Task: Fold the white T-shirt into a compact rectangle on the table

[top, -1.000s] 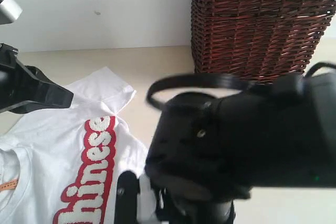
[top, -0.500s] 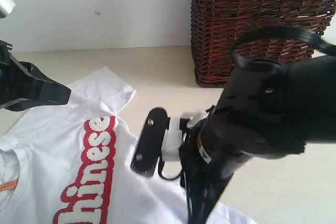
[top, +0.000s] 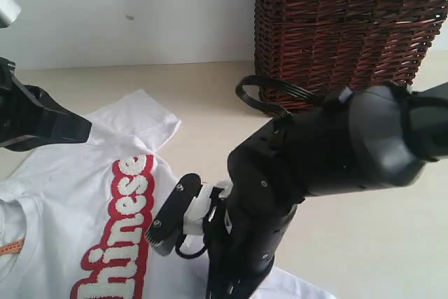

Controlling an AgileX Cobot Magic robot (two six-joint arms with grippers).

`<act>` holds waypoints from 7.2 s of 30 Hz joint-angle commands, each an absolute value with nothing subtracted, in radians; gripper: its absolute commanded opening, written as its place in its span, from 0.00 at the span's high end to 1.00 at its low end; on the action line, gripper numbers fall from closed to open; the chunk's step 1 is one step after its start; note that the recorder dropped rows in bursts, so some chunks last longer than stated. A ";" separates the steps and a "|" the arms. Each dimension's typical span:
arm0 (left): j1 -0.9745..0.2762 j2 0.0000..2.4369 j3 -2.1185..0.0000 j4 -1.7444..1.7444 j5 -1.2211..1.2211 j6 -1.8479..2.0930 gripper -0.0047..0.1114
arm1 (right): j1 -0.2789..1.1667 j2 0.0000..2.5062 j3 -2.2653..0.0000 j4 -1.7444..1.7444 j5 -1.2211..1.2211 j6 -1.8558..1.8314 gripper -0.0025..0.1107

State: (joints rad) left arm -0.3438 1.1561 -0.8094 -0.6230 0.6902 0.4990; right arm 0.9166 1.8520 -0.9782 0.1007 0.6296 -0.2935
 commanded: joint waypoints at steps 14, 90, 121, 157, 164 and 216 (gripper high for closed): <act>-0.350 1.151 -0.817 -0.625 0.702 0.494 0.96 | 0.925 2.017 -0.953 -0.515 0.692 0.276 0.98; -0.139 1.899 -1.446 -0.168 0.774 0.168 0.96 | 0.844 1.594 -0.784 -0.085 0.287 0.030 0.70; -0.139 1.652 -1.245 -0.461 0.699 0.362 0.96 | 0.803 1.944 -1.321 0.088 0.710 -0.166 0.98; -0.201 1.708 -1.213 -0.533 0.832 0.486 0.96 | 0.803 1.627 -1.302 -0.356 1.069 0.162 0.98; -0.355 1.849 -1.213 -0.537 0.977 0.546 0.96 | 0.791 1.572 -1.304 -0.563 1.113 0.264 0.98; -0.253 1.663 -0.936 0.011 0.899 -0.033 0.96 | 0.578 1.572 -1.302 -0.531 1.054 0.265 0.98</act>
State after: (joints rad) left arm -0.2359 1.7666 -0.9276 0.1742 0.9762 -0.1467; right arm 0.5833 1.5817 -1.3022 -0.5934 1.0869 0.3170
